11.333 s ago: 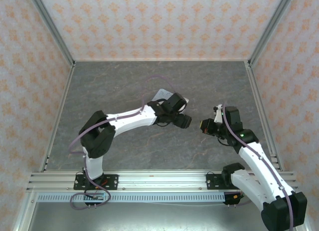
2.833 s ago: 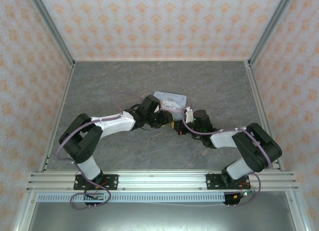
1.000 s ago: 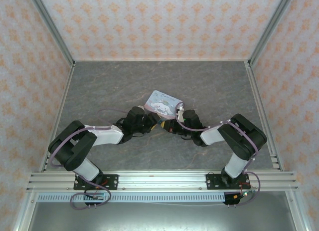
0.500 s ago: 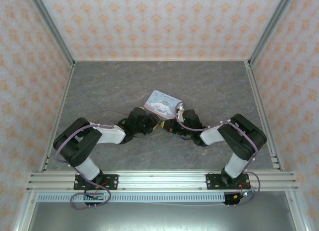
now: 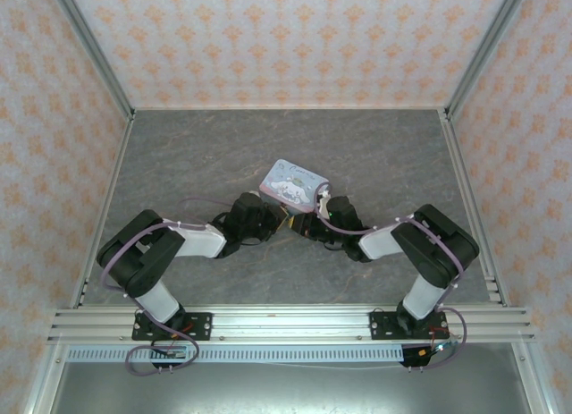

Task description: Unlock the padlock with the key

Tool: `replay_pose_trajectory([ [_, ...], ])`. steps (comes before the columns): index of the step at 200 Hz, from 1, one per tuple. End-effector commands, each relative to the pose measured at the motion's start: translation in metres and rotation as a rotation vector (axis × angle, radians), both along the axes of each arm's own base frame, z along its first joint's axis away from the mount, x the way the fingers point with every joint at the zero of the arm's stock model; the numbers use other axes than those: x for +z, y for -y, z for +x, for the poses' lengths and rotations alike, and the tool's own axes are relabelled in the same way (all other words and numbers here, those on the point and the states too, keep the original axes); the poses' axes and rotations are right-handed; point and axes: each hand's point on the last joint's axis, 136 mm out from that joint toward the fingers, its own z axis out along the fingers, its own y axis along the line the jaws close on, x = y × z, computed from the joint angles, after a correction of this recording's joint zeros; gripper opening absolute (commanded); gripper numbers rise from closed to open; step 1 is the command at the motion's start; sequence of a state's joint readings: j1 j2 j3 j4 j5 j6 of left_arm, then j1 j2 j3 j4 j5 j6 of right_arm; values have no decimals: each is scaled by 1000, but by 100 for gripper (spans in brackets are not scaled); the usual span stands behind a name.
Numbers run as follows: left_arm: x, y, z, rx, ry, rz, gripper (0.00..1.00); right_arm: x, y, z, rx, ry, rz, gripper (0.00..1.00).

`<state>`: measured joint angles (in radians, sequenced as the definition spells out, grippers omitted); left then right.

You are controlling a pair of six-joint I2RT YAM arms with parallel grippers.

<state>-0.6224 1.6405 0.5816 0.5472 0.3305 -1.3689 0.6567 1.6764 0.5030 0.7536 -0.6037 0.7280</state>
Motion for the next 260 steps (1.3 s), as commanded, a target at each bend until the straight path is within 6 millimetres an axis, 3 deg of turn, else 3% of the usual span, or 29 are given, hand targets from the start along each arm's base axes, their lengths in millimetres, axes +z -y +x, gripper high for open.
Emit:
replay_pose_trajectory([
  [1,6,0,0,10,11,16,5,20,1,1,12,85,-29,30],
  [14,9,0,0,9,17,12,0,17,9,-1,6,95,-85,35],
  [43,17,1,1,14,22,-4,0,17,31,-5,-4,155,-228,44],
  [88,30,3,1,26,9,-39,0,54,52,-13,60,400,-369,44],
  [116,37,3,-1,31,-14,-43,0,72,51,-27,163,636,-473,43],
  [150,43,4,-3,25,-24,-50,0,74,46,-37,286,857,-673,44],
  [208,48,7,-4,24,-31,-85,0,57,37,-25,374,1091,-1024,46],
  [260,51,7,-4,24,-30,-87,0,58,25,-15,377,1186,-1061,46],
])
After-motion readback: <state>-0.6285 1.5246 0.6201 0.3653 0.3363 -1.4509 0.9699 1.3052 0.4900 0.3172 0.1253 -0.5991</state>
